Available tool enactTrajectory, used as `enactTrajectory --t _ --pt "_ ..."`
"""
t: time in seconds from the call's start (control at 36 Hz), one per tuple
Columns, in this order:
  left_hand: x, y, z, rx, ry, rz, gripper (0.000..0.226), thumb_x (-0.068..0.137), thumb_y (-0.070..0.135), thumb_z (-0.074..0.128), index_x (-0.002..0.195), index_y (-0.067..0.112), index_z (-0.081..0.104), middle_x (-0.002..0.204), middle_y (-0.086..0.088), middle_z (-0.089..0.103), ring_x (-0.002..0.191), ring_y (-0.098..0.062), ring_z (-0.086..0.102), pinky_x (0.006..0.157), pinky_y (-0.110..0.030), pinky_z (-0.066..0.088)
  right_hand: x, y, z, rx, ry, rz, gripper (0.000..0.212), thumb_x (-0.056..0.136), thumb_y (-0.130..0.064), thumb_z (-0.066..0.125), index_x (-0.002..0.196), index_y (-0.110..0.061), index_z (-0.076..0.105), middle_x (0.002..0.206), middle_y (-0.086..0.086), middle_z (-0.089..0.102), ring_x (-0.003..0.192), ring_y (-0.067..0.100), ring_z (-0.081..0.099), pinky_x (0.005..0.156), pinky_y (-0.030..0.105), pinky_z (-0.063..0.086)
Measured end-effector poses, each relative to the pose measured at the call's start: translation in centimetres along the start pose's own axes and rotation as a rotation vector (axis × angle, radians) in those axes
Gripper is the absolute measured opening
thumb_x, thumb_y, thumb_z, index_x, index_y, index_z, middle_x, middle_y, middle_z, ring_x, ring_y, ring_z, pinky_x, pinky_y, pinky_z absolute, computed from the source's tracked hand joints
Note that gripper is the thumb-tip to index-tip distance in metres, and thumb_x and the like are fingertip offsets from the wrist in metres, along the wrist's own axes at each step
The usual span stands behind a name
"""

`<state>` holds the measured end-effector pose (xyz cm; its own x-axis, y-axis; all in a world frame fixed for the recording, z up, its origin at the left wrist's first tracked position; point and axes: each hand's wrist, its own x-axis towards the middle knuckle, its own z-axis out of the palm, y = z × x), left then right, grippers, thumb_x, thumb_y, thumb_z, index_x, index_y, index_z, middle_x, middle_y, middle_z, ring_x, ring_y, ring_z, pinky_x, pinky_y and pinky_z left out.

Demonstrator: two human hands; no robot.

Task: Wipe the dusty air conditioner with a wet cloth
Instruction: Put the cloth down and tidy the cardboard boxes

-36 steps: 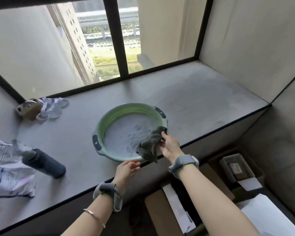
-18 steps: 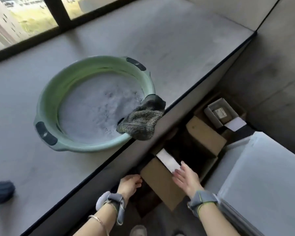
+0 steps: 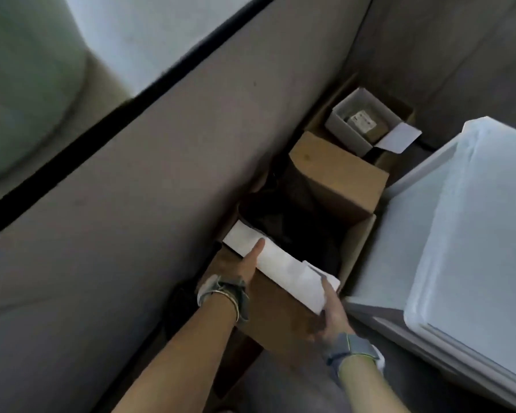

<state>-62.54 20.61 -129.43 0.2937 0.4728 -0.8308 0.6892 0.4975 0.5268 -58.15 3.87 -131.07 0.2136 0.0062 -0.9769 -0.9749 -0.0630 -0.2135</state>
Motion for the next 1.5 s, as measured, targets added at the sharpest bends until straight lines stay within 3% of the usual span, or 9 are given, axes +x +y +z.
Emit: enactTrajectory --t 0.08,0.19,0.28,0.47,0.67,0.78,0.94,1.31,1.5 --pt "2.2 -0.8 2.3 -0.169 0.056 -0.199 0.16 0.015 0.083 0.072 0.15 0.025 0.01 0.152 -0.004 0.025 0.13 -0.033 0.037 0.105 -0.049 0.036 3.4 0.1 -0.6 0.06 0.017 -0.026 0.102 0.044 -0.068 0.075 0.128 -0.018 0.047 0.116 0.01 0.058 0.092 0.031 0.058 0.064 0.046 0.053" --pt "4.1 -2.4 4.4 -0.075 0.275 -0.15 0.133 0.053 0.074 0.071 0.149 0.015 0.0 0.149 -0.009 0.023 0.131 -0.034 0.033 0.108 -0.043 0.032 6.4 -0.8 -0.8 0.065 -0.01 -0.066 0.078 0.051 -0.052 0.074 0.122 -0.024 0.056 0.113 0.009 0.064 0.095 0.029 0.062 0.06 0.049 0.054" --pt "4.7 -3.8 4.5 -0.155 0.27 -0.128 0.143 0.037 0.08 0.071 0.149 0.021 0.005 0.146 -0.008 0.032 0.128 -0.034 0.04 0.107 -0.047 0.036 7.6 -1.0 -0.8 0.038 0.001 -0.065 0.067 0.054 -0.046 0.074 0.116 -0.026 0.058 0.11 0.01 0.066 0.096 0.035 0.063 0.067 0.062 0.049" --pt "4.8 -4.9 4.1 -0.326 0.187 -0.118 0.151 0.018 0.077 0.077 0.146 0.031 0.01 0.137 -0.006 0.041 0.118 -0.033 0.049 0.098 -0.051 0.043 5.6 0.6 0.4 0.151 0.298 -0.173 0.079 0.071 -0.03 0.071 0.14 -0.01 0.038 0.134 0.016 0.05 0.111 0.037 0.056 0.09 0.046 0.049" --pt "2.9 -6.9 2.4 -0.256 0.101 -0.1 0.152 0.015 0.052 0.089 0.146 0.033 0.014 0.13 -0.011 0.053 0.109 -0.035 0.057 0.091 -0.054 0.049 3.4 3.9 0.3 0.104 0.339 -0.113 0.058 0.088 -0.012 0.056 0.141 -0.004 0.035 0.136 0.02 0.047 0.112 0.039 0.053 0.083 0.04 0.047" --pt "1.2 -8.4 1.3 -0.247 0.113 -0.17 0.118 0.056 0.031 0.088 0.147 0.01 0.015 0.13 -0.016 0.054 0.11 -0.036 0.057 0.093 -0.052 0.048 2.4 5.3 -0.3 -0.003 0.358 -0.113 0.058 0.091 -0.01 0.05 0.144 -0.006 0.028 0.14 0.02 0.043 0.115 0.04 0.051 0.086 0.042 0.047" --pt "-4.0 -12.0 -1.8 -0.309 0.159 -0.269 0.086 0.066 0.022 0.082 0.137 0.004 0.037 0.126 -0.016 0.057 0.108 -0.035 0.057 0.084 -0.043 0.05 -1.8 9.3 -1.1 -0.134 0.403 -0.116 0.053 0.086 -0.014 0.052 0.138 -0.007 0.042 0.13 0.02 0.054 0.108 0.04 0.057 0.091 0.05 0.049" --pt "-17.7 -10.9 -4.9 -0.362 0.261 -0.227 0.087 0.063 0.028 0.083 0.135 0.011 0.037 0.119 -0.013 0.06 0.098 -0.033 0.062 0.086 -0.049 0.053 -16.4 9.9 -3.8 -0.227 0.419 -0.021 0.047 0.088 -0.008 0.047 0.135 -0.002 0.045 0.129 0.019 0.055 0.107 0.038 0.057 0.084 0.039 0.048" --pt "-27.2 -7.7 -6.6 -0.304 0.3 -0.166 0.103 0.037 0.048 0.081 0.126 0.022 0.035 0.114 -0.011 0.058 0.097 -0.035 0.061 0.084 -0.051 0.053 -26.9 8.9 -6.1 -0.226 0.329 -0.059 0.048 0.09 -0.009 0.049 0.136 0.002 0.04 0.131 0.021 0.052 0.112 0.038 0.054 0.078 0.034 0.044"
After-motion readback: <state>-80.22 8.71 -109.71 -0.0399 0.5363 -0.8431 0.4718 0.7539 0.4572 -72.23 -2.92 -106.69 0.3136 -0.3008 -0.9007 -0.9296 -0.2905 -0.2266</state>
